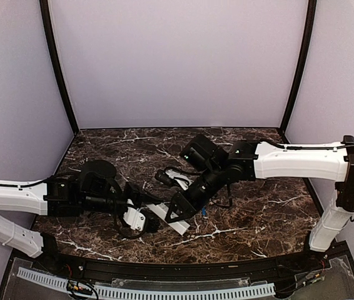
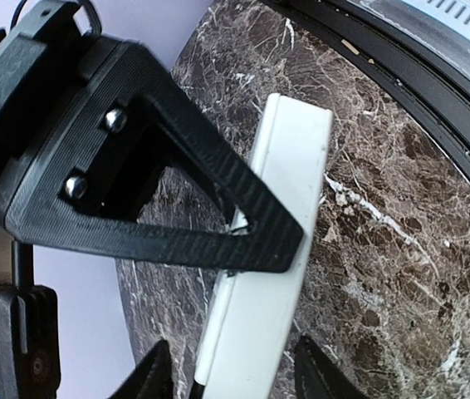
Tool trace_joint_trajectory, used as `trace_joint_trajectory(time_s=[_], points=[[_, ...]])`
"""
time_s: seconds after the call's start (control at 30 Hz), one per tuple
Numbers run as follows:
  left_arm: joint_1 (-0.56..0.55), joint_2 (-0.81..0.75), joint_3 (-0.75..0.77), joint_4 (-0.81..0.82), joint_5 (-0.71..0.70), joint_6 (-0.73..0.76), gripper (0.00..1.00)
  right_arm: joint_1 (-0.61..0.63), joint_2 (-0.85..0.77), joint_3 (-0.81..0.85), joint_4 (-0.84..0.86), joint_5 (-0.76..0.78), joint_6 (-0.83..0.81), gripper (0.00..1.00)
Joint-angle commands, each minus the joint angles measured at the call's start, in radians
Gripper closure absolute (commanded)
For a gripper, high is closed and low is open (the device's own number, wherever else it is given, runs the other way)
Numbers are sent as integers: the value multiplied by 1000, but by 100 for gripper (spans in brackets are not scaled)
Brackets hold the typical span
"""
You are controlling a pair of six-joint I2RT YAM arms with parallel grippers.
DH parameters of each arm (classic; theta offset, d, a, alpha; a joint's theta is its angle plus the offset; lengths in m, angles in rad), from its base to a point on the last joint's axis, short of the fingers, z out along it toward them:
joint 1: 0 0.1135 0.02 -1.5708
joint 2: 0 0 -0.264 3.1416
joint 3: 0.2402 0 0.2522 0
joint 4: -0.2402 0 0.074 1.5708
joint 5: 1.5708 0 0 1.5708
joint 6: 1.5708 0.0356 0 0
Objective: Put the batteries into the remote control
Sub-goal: Pass from the right arm to the left, then pass from the left arm to the right
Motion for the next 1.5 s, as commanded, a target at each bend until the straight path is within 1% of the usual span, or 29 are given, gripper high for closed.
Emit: trace_joint_trajectory(time_s=[0.0, 0.1, 0.13, 0.17, 0.2, 0.23, 0.3, 0.37, 0.4, 0.43, 0.47, 0.5, 0.53, 0.57, 0.6, 0.63, 0.67, 0.7, 0.73, 0.77, 0.8, 0.83, 0.9, 0.93, 1.03, 1.13, 1.2, 1.27, 1.47], points=[[-4, 11, 7, 25, -26, -5, 61, 15, -12, 14, 36, -32, -26, 100], [-4, 13, 7, 30, -28, -6, 70, 14, -12, 13, 43, -40, -32, 100], [-4, 12, 8, 36, -29, -6, 76, 14, -12, 12, 48, -45, -34, 100], [-4, 10, 8, 46, -30, -9, 79, 14, -13, 11, 52, -47, -36, 100], [-4, 8, 8, 52, -30, -13, 85, 14, -14, 11, 54, -48, -39, 100], [-4, 7, 10, 63, -30, -23, 89, 13, -15, 11, 55, -44, -41, 100], [-4, 0, 15, 74, -28, -49, 99, 13, -21, 12, 46, -30, -47, 100], [-4, -6, 21, 84, -23, -94, 100, 13, -38, 16, 38, 9, -59, 100], [-4, -8, 24, 86, -22, -135, 100, 12, -53, 14, 35, 34, -70, 93], [-4, -11, 30, 87, -23, -160, 100, 12, -74, 12, 33, 65, -79, 77], [-4, -12, 35, 85, -23, -225, 100, 12, -111, 7, 34, 99, -96, 52], [-4, -13, 48, 79, -23, -262, 100, 12, -144, 1, 37, 138, -108, 36], [-5, -14, 61, 74, -24, -354, 100, 13, -186, -11, 50, 180, -120, 12], [-4, -17, 68, 62, -23, -406, 100, 14, -230, -25, 70, 219, -134, 3], [-5, -19, 75, 59, -20, -503, 100, 13, -275, -46, 95, 255, -150, 2], [-4, -22, 76, 56, -13, -553, 100, 12, -323, -77, 125, 287, -169, 1], [-3, -24, 75, 53, 21, -637, 100, 12, -365, -102, 157, 301, -190, 1], [1, -28, 75, 45, 46, -674, 100, 13, -407, -133, 192, 308, -214, 1], [3, -30, 75, 40, 106, -747, 100, 13, -443, -163, 224, 305, -244, 1], [11, -32, 74, 42, 137, -784, 100, 13, -473, -192, 251, 295, -273, 1], [21, -34, 77, 51, 193, -867, 100, 13, -496, -218, 280, 278, -307, 1], [29, -35, 78, 59, 219, -905, 100, 13, -515, -241, 290, 264, -336, 1], [52, -36, 79, 90, 308, -1043, 100, 15, -533, -269, 313, 246, -366, 1], [62, -34, 81, 106, 353, -1065, 100, 14, -534, -274, 316, 241, -368, 1], [70, -23, 94, 108, 407, -1122, 100, 16, -513, -273, 322, 179, -401, 2], [76, -13, 99, 98, 428, -1132, 100, 24, -482, -273, 330, 137, -415, 4], [77, -10, 101, 96, 435, -1133, 100, 31, -456, -272, 334, 144, -415, 7], [78, -9, 103, 95, 440, -1131, 100, 33, -426, -264, 332, 146, -410, 14], [80, -5, 109, 83, 453, -1121, 100, 35, -379, -258, 368, 110, -384, 52]])
